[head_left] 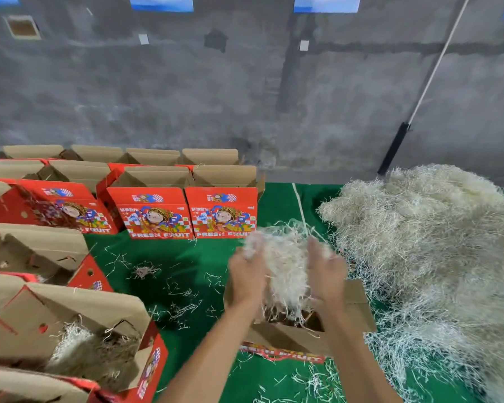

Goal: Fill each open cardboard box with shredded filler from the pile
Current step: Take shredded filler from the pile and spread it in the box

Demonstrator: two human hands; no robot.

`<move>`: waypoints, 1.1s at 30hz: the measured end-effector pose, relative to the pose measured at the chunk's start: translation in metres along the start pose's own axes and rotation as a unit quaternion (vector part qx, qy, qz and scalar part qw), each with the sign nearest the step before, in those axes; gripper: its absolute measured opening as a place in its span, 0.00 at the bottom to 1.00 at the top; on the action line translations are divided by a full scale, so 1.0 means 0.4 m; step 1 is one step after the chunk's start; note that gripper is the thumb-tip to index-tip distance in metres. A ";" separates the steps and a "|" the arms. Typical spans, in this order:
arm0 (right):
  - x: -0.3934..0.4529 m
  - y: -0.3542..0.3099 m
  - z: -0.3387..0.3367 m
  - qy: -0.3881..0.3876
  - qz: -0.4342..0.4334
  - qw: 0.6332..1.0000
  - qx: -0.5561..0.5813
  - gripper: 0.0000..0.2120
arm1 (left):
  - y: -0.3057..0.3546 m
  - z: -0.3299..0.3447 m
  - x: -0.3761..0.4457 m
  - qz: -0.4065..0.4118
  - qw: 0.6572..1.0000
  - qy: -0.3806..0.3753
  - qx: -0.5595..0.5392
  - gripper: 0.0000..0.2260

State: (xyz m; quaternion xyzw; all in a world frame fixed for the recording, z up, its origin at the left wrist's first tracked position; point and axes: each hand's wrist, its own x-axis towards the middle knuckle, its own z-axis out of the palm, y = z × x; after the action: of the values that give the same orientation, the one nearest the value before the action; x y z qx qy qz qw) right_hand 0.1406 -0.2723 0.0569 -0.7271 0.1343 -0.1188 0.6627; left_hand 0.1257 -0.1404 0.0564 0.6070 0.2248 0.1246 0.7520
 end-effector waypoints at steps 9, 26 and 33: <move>0.005 0.050 -0.033 0.050 0.060 0.997 0.013 0.22 | -0.020 -0.034 0.043 -0.019 0.998 0.050 0.046 0.28; -0.008 0.035 -0.069 0.009 0.030 1.000 -0.005 0.28 | 0.006 -0.094 0.062 0.009 1.000 0.026 0.013 0.23; 0.022 0.084 -0.132 0.016 0.104 0.994 0.011 0.40 | 0.009 -0.143 0.093 -0.052 0.998 0.005 0.023 0.26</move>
State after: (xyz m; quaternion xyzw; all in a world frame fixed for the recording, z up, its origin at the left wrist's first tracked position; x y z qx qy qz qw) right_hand 0.1289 -0.3274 0.0282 -0.6997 0.2178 -0.0623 0.6776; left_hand 0.1305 -0.0736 0.0436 0.6108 0.2629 0.0835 0.7422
